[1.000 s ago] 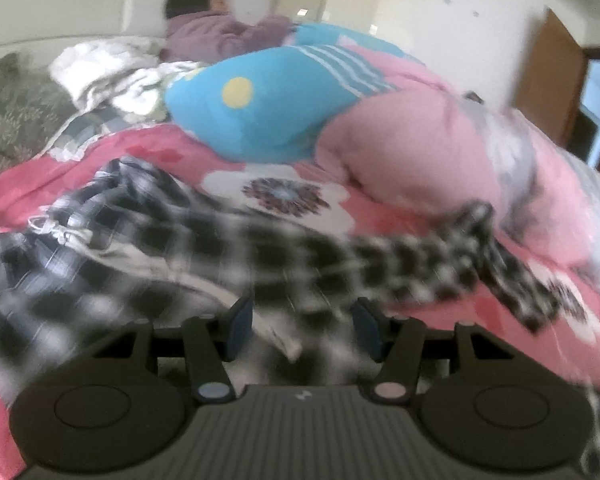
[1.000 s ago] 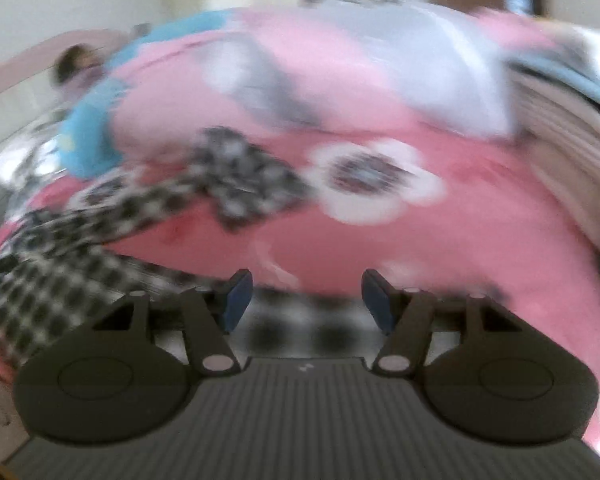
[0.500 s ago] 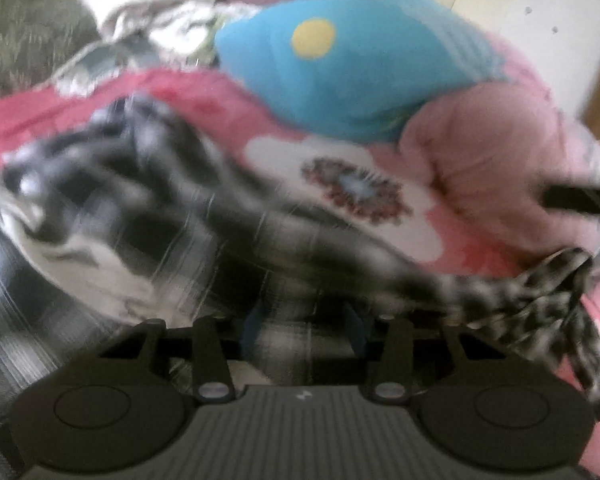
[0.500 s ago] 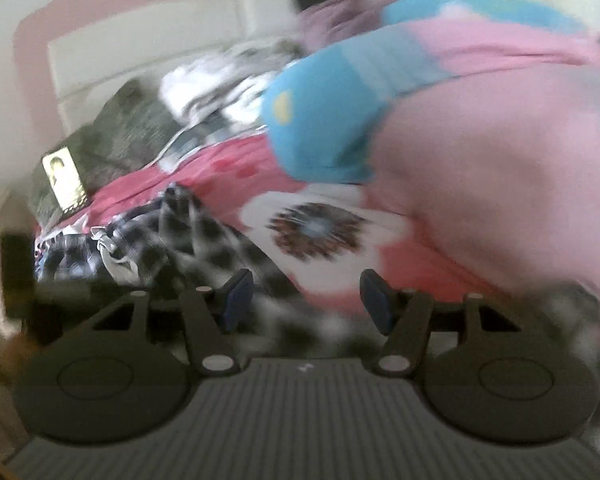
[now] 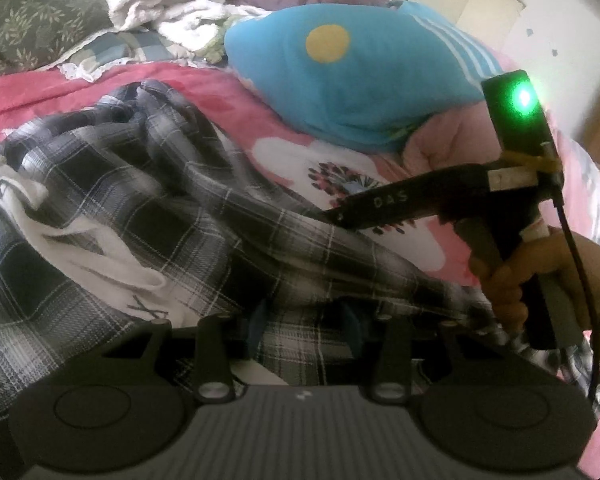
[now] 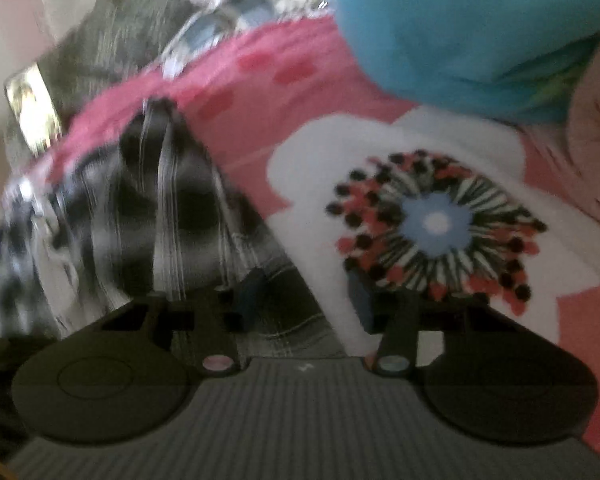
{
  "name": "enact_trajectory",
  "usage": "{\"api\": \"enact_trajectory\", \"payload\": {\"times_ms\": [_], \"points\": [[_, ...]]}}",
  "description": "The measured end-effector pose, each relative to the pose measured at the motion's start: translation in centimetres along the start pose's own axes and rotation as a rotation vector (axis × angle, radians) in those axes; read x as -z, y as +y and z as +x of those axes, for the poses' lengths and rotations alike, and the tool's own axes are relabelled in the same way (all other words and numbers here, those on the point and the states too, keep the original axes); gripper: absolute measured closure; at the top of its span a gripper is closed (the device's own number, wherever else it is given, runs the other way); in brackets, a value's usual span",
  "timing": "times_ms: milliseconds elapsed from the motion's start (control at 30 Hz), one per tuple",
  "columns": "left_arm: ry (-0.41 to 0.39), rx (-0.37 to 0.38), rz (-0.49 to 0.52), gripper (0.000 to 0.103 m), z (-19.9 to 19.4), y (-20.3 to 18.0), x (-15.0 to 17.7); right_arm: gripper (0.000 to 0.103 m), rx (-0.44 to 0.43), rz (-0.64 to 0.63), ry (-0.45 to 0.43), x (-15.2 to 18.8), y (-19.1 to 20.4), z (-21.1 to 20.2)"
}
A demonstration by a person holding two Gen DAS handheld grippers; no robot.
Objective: Fold clothes
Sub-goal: 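Grasp the shirt with the left gripper and gather it toward the right gripper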
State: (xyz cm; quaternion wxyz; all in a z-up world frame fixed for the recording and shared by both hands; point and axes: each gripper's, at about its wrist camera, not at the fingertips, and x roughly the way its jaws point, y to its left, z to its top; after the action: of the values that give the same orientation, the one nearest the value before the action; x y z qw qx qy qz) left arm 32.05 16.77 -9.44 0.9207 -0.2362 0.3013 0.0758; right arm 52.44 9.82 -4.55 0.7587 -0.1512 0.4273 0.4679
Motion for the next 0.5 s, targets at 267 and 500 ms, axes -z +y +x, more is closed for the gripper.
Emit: {"api": "enact_trajectory", "payload": {"times_ms": [267,500], "points": [[-0.008,-0.004,-0.008,0.061,-0.1,0.2,0.2,0.102,0.064,-0.109,-0.024,0.0,3.0,-0.9],[-0.014,-0.024,-0.027,0.06,-0.1,0.4,0.1,0.103,0.223,-0.148,-0.14,-2.3,2.8,-1.6]]}}
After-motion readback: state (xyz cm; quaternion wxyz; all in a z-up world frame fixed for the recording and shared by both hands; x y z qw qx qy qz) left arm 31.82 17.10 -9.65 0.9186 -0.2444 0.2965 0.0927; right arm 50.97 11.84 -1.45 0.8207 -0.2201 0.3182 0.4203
